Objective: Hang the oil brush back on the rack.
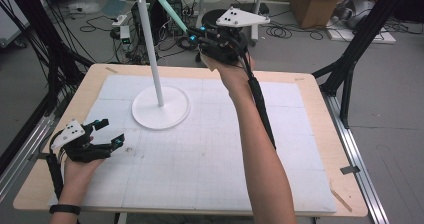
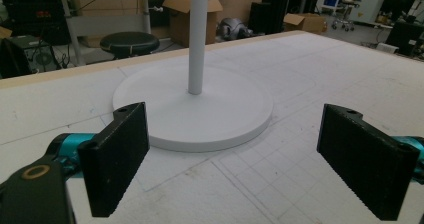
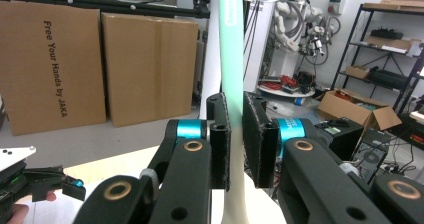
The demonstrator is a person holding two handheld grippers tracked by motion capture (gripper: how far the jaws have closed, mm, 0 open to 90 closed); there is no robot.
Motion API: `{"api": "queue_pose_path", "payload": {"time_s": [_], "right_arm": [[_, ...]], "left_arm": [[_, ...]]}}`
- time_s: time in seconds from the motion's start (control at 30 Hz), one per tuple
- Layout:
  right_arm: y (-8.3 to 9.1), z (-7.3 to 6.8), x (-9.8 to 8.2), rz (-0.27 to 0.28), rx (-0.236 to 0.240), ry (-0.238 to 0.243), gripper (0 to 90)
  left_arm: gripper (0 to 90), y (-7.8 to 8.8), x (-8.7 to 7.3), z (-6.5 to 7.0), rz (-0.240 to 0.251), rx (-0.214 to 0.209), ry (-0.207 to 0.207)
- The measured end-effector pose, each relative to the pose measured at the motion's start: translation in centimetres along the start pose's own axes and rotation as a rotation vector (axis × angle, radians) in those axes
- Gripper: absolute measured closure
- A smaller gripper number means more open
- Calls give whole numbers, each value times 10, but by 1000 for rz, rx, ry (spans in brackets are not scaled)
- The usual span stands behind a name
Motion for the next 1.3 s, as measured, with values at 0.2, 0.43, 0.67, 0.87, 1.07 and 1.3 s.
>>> {"api": "queue_pose_path", "payload": {"time_s": [0.2,0.43,0.67,0.87,1.07,1.3], "right_arm": [[-7,0,-2,-9,-1,-5,824],[-20,-1,-6,-14,8,-24,823],[-30,-4,-11,-30,9,-24,818],[-36,-7,-14,-59,17,-13,797],[-37,-9,-16,-87,37,-10,626],[-19,-8,-24,-126,55,17,456]], "left_arm": [[139,0,0,1,-1,-3,3],[139,0,-2,1,-7,-5,-1],[139,0,-2,1,-5,-6,1],[139,0,-2,1,-3,-4,0],[139,0,-2,1,-7,-6,-4],[139,-1,-2,1,-11,-1,-8]]}}
Point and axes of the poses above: each handheld gripper's, and its own axes: y roughly backward along the jaws, x roughly out of its top, z roughly to its right, the point moved 2 cm from there along -y, roughly forward along the jaws, and after that the axes turned 3 degrees about y, right-handed, at the moved point
